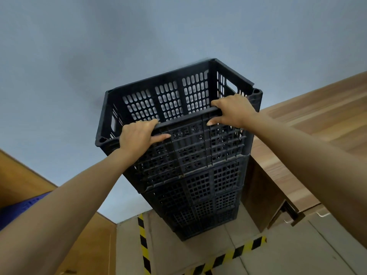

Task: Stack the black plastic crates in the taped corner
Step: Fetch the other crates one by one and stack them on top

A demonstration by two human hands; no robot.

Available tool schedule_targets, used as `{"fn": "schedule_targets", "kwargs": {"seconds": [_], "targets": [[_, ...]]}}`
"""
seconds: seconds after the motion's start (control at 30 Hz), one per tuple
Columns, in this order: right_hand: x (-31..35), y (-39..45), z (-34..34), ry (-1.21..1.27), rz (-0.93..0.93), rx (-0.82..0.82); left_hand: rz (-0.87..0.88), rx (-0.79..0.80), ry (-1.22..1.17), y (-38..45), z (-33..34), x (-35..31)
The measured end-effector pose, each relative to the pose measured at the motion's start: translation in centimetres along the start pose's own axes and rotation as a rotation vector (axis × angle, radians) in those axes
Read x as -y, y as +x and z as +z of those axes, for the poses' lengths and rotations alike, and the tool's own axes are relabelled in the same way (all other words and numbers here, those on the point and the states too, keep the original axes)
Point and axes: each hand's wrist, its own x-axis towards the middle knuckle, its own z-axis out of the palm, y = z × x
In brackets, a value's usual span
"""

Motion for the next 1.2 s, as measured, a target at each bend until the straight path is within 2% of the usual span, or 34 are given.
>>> {"fn": "schedule_targets", "kwargs": {"seconds": [0.3, 0.73, 0.83, 1.07, 1.2], "targets": [[1.7, -1.8, 0.0, -0.04, 0.074, -0.046, 0.079, -0.042, -0.051, -0.3, 0.5, 1.6], [-2.3, 0.0, 1.2, 0.065, -0.139, -0.131, -0.107, -0.008, -0.044, 0.5, 0.1, -1.3], [-3.9, 0.9, 1.5, 0.042, -0.133, -0.118, -0.149, 0.028, -0.02, 1.7, 0.4, -2.5], [-4.7, 1.1, 1.6, 0.046, 0.005, -0.03, -0.241, 0.127, -0.002, 2.7, -0.3, -4.7], [-4.1, 0.2, 1.3, 0.075, 0.029, 0.026, -0.298, 0.279, 0.001, 2.5, -1.9, -6.3]]}}
